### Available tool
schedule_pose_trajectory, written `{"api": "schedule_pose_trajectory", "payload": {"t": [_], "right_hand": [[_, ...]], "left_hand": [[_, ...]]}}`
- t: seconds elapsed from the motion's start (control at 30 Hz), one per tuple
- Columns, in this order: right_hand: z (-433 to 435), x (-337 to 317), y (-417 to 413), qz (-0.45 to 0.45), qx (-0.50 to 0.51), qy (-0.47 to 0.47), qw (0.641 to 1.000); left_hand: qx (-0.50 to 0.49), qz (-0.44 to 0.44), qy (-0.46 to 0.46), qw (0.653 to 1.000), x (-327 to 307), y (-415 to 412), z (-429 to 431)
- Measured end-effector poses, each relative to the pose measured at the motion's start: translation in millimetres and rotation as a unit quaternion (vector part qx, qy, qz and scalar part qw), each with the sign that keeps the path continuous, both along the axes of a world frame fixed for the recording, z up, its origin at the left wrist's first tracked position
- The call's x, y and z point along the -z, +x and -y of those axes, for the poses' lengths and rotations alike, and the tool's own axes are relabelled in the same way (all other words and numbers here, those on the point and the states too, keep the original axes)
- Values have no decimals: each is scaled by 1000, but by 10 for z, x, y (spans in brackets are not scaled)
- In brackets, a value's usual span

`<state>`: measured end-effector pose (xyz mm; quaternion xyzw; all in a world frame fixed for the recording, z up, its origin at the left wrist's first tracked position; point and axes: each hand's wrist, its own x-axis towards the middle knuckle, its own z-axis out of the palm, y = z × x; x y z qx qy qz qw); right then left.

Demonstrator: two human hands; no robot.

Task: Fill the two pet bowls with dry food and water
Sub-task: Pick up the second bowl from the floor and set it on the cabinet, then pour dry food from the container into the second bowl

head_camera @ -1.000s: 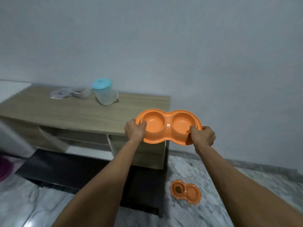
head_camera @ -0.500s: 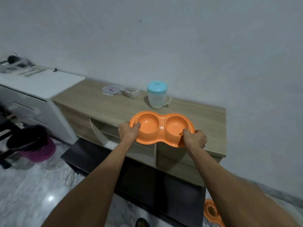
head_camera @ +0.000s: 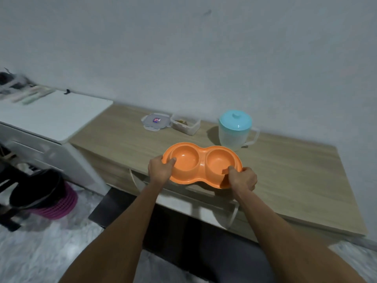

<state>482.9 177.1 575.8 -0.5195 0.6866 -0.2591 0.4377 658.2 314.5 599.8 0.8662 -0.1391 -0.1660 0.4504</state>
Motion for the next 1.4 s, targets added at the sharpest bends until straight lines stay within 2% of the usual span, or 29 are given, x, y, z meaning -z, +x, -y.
{"api": "schedule_pose_trajectory", "payload": {"t": [0.17,0.53,0.93,1.13,1.2,1.27,1.33,1.4], "right_hand": [[38,164,603,-9,17,7,1000],[32,406,1614,-74,72,16,995],[-32,533,1792,-127,82,18,988],[13,440,1808,-169,74,47,982],[24,331,1869,-223,73,8,972],[74,229,1977,-266,57,-71,960],[197,134,2122,-258,21,-135,956],[417,79,2305,-206,-18,-144,968]], "left_hand": [[12,-7,33,999,198,679,117],[121,-2,89,989,486,1876,312],[208,39,127,969,594,2153,292],[230,27,103,967,588,2127,279],[240,23,85,967,558,2109,256],[258,50,78,962,579,2115,213],[276,71,76,956,650,2129,163],[289,80,72,951,723,2130,125]]}}
